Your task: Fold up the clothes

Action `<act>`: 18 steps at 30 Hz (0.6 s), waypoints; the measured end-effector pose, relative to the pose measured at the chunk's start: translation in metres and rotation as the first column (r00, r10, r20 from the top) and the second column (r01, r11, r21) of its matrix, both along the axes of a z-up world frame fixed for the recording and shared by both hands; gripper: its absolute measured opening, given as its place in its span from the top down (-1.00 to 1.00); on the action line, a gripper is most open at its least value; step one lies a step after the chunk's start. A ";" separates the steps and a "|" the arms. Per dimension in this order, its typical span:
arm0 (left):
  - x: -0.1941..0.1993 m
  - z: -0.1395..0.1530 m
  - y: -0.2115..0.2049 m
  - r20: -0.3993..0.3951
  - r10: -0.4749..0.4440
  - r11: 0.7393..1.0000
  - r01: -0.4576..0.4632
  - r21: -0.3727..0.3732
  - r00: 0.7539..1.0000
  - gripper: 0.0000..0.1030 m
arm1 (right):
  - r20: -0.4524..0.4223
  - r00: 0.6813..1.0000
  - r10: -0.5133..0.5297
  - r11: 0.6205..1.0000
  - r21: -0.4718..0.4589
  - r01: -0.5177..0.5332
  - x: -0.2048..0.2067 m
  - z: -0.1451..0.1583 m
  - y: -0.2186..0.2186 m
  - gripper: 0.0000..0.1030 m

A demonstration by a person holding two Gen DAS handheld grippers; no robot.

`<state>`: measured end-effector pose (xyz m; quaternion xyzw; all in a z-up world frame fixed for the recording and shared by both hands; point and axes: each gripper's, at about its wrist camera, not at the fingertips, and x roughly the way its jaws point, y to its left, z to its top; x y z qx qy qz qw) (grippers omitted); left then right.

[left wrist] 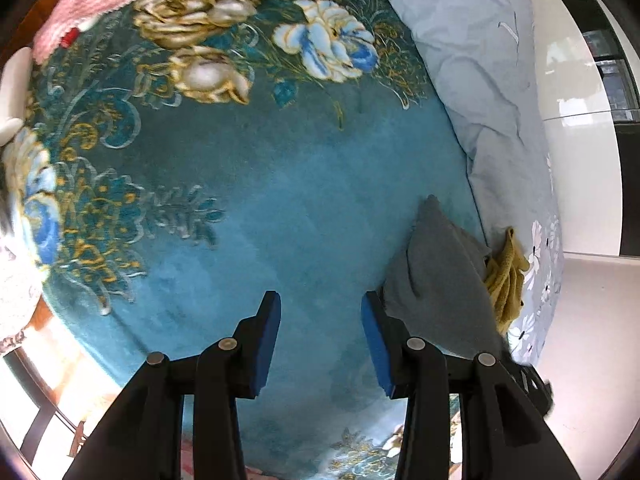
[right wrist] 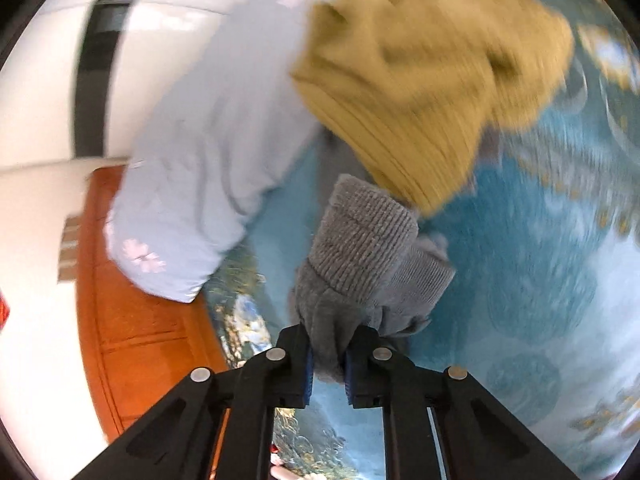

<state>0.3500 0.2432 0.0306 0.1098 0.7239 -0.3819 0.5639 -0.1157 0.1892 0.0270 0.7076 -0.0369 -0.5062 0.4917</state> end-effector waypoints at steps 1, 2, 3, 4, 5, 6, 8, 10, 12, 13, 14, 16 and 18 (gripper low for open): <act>-0.005 -0.003 -0.010 -0.017 -0.006 1.000 0.006 -0.001 1.000 0.17 | -0.020 1.000 0.017 1.000 -0.025 -0.018 -0.004 0.012 0.002 0.77; -0.010 -0.006 -0.021 -0.035 -0.013 1.000 0.013 -0.003 0.999 0.17 | -0.048 0.998 0.033 0.998 -0.047 -0.035 -0.008 0.025 0.005 0.78; -0.016 -0.009 -0.033 -0.049 -0.021 1.000 0.021 -0.006 0.999 0.17 | -0.081 0.996 0.043 0.997 -0.064 -0.048 -0.015 0.038 0.012 0.78; -0.025 -0.012 -0.047 -0.064 -0.040 0.999 0.040 -0.008 0.997 0.17 | -0.113 0.992 0.051 0.995 -0.079 -0.060 -0.022 0.050 0.018 0.78; -0.033 -0.015 -0.059 -0.075 -0.057 0.998 0.057 -0.009 0.996 0.17 | -0.131 0.990 0.052 0.995 -0.075 -0.062 -0.027 0.056 0.026 0.78; -0.043 -0.018 -0.073 -0.090 -0.076 0.997 0.075 -0.010 0.993 0.17 | -0.150 0.987 0.053 0.996 -0.069 -0.064 -0.032 0.061 0.033 0.78; -0.065 -0.028 -0.102 -0.126 -0.107 0.994 0.107 -0.007 0.986 0.17 | -0.192 0.980 0.045 0.998 -0.026 -0.051 -0.043 0.063 0.049 0.79; -0.090 -0.040 -0.135 -0.156 -0.136 0.990 0.138 0.002 0.978 0.07 | -0.215 0.976 0.014 1.000 0.024 -0.009 -0.062 0.058 0.068 0.79; -0.113 -0.051 -0.166 -0.178 -0.143 0.989 0.146 0.001 0.973 0.01 | -0.221 0.975 -0.015 0.997 0.072 0.032 -0.075 0.051 0.081 0.79; -0.125 -0.057 -0.179 -0.180 -0.156 0.987 0.160 0.007 0.971 -0.05 | -0.224 0.974 -0.029 0.994 0.094 0.051 -0.081 0.048 0.088 0.79; -0.135 -0.063 -0.192 -0.181 -0.169 0.985 0.174 0.015 0.969 -0.11 | -0.225 0.974 -0.040 0.993 0.102 0.064 -0.086 0.048 0.090 0.79; -0.158 -0.079 -0.218 -0.163 -0.200 0.977 0.210 0.043 0.966 -0.12 | -0.227 0.972 -0.062 0.989 0.116 0.090 -0.096 0.046 0.093 0.79; -0.175 -0.092 -0.237 -0.154 -0.212 0.972 0.224 0.066 0.965 -0.12 | -0.229 0.970 -0.083 0.985 0.130 0.115 -0.106 0.045 0.097 0.79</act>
